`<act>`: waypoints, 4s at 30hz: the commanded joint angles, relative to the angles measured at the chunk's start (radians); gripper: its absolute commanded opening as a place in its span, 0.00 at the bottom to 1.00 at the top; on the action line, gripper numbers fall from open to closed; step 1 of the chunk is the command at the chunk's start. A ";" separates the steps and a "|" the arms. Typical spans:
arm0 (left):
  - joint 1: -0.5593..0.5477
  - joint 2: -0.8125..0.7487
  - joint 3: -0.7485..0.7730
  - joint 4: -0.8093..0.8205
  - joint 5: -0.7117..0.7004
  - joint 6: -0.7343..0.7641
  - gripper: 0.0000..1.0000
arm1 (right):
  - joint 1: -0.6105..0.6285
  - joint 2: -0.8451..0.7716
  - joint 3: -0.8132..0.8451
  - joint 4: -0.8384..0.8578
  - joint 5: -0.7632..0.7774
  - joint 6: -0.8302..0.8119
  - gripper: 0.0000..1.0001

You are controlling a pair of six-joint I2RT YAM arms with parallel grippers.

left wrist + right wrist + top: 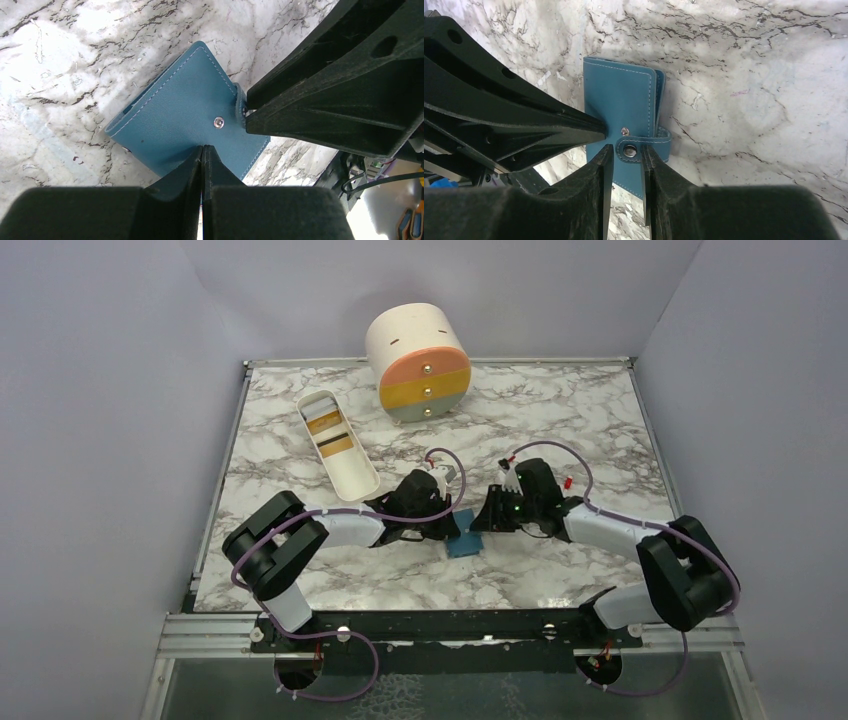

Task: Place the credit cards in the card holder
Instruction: Close the card holder at the center of the board.

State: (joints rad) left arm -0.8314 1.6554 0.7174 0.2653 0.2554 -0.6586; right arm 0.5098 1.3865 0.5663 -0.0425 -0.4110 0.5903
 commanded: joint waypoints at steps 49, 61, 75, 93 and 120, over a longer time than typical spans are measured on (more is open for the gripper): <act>-0.003 0.023 -0.024 -0.017 -0.008 0.001 0.06 | 0.035 0.093 -0.004 0.096 -0.032 0.073 0.23; -0.003 0.020 -0.027 -0.015 -0.010 0.002 0.06 | 0.054 0.086 0.004 0.065 0.003 0.061 0.15; -0.003 0.008 -0.035 -0.015 -0.013 -0.001 0.06 | 0.079 0.112 0.046 -0.041 0.134 0.005 0.10; -0.003 0.015 -0.041 -0.011 -0.017 -0.003 0.06 | 0.171 0.216 0.119 -0.191 0.345 -0.030 0.04; -0.003 -0.416 0.006 -0.261 -0.280 0.022 0.49 | 0.191 -0.117 0.210 -0.323 0.383 -0.033 0.27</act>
State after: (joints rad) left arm -0.8330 1.3319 0.6758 0.0998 0.0601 -0.6674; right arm 0.6949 1.3479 0.7216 -0.3084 -0.0963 0.5606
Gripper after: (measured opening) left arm 0.440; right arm 0.221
